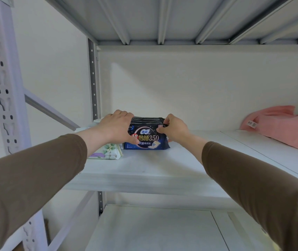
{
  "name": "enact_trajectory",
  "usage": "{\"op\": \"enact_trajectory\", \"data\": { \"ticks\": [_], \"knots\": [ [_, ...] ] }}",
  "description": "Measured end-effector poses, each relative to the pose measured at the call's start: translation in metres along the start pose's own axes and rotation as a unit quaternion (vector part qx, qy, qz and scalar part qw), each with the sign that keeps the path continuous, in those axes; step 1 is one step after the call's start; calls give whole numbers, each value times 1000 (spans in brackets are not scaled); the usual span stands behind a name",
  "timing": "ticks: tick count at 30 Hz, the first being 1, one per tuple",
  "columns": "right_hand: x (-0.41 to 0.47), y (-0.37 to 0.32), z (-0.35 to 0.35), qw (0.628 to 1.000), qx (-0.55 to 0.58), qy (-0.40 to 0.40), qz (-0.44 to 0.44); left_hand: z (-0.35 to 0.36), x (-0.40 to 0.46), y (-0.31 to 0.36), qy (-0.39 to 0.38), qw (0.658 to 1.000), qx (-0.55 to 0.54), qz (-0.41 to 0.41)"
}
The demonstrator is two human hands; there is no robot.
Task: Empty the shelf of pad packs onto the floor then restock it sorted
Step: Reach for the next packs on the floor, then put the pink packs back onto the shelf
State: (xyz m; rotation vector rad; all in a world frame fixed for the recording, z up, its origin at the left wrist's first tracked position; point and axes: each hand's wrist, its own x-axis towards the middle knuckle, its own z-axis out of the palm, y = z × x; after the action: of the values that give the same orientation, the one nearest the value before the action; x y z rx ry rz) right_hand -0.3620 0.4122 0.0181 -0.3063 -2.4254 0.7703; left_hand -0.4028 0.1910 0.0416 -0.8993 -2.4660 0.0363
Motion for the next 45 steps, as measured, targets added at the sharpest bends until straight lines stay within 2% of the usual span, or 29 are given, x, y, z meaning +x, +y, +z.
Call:
{"op": "enact_trajectory", "data": {
  "ticks": [4,7,12,16,20,26,32,36,45],
  "knots": [
    [-7,0,-8,998,-65,7,-21,-4,-4,1,7,1000,-2,0],
    [-17,-1,-13,994,-90,45,-43,-8,-11,3,18,1000,-9,7],
    [-47,-6,-18,977,-139,112,-114,-9,-25,10,58,997,-29,33],
    [-77,-12,-20,966,-172,125,-148,-6,-42,22,95,992,-52,58],
    [-107,-15,-21,957,-177,137,-182,-5,-67,35,122,988,-69,72],
    [-159,-10,-25,951,-161,141,-225,-12,-115,59,102,991,-64,52],
    [-244,16,-25,951,-166,107,-238,-2,-187,93,88,990,-100,48],
    [-311,48,-11,960,-157,56,-227,25,-249,125,78,988,-117,68],
    [-442,117,64,971,-161,-69,-161,135,-376,162,-62,982,-165,61]
  ]
}}
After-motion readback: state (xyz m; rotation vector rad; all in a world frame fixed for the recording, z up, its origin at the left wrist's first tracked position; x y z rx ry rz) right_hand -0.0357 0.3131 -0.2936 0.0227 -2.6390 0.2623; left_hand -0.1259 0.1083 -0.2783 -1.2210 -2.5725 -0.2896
